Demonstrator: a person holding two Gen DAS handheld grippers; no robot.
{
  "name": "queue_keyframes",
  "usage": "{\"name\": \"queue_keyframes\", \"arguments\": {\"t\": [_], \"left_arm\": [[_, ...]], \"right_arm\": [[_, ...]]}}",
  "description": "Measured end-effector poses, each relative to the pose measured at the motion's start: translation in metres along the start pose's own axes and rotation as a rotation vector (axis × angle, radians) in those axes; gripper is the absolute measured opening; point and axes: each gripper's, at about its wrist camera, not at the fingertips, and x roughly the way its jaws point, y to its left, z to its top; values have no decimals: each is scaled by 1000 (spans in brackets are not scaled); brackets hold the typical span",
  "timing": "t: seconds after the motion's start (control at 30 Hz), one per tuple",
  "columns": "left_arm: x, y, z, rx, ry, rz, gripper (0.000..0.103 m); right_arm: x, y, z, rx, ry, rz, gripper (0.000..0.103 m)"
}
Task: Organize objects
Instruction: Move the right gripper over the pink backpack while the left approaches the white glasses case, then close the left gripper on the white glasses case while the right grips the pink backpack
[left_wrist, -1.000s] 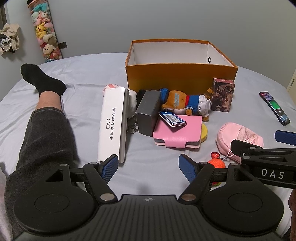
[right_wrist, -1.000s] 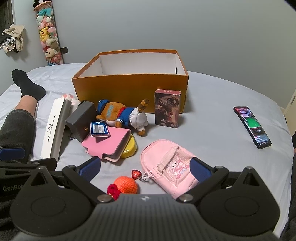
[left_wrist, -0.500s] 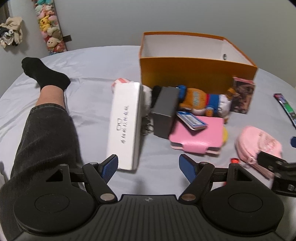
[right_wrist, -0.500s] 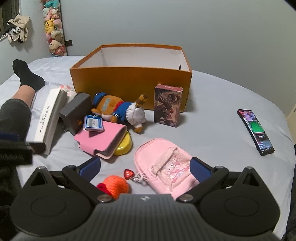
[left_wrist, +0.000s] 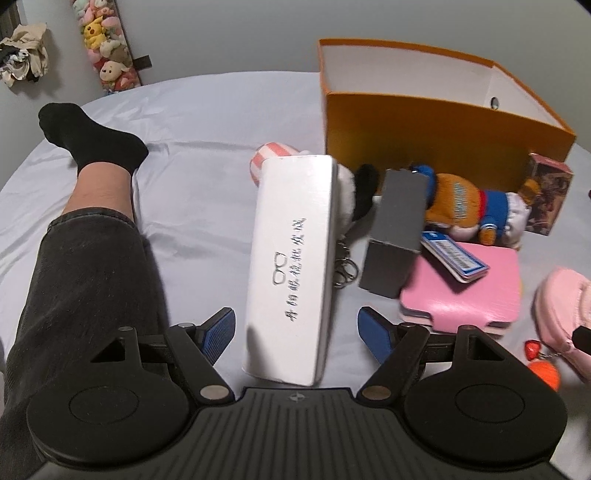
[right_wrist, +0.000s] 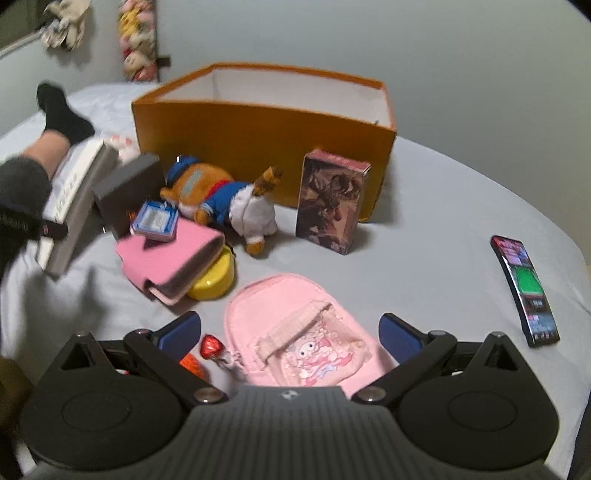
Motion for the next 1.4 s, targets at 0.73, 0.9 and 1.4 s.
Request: {"name": "queue_keyframes", "arguments": {"t": [0.73, 0.9, 1.4], "left_arm": [[40, 4, 14, -25, 56, -34, 77], [41, 5, 10, -15, 44, -32, 73], [33, 10, 8, -58, 22, -77, 69]], "right_arm": [[54, -10, 10, -177, 186, 183, 99], [55, -10, 11, -175, 194, 189, 97], [44, -20, 16, -137, 185, 207, 81]]}}
